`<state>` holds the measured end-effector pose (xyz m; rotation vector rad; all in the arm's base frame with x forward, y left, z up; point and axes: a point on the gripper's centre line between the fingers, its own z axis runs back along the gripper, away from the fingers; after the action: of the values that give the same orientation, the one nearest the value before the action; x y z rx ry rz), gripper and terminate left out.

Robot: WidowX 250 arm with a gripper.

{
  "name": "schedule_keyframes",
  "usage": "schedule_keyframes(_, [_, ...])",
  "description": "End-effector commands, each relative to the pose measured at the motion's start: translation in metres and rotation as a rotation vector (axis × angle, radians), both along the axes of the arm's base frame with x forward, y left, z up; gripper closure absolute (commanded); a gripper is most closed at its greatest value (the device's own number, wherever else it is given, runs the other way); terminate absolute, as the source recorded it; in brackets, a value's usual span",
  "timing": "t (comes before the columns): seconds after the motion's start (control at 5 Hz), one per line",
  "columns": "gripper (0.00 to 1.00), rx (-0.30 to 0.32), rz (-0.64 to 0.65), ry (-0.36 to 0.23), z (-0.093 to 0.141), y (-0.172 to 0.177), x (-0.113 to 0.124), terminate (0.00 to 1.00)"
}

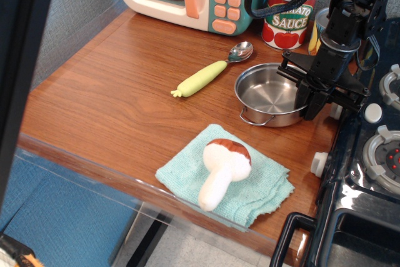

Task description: Move the pot to the right of the spoon.

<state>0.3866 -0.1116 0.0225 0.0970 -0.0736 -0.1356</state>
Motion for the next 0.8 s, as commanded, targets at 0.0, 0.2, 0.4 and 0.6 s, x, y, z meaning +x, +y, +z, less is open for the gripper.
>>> schedule_keyframes(0.0, [0.0,-0.07,0.042,-0.085,0.048,0.012,-0.01,0.0])
schedule_keyframes(0.2, [0.0,-0.13,0.067,-0.116,0.067,0.015,-0.016,0.0])
schedule_keyframes(0.4, [0.0,-0.145,0.106,-0.138,0.088,0.019,-0.027,0.0])
schedule_keyframes(0.6, [0.0,-0.125,0.121,-0.104,0.096,0.027,-0.034,0.0])
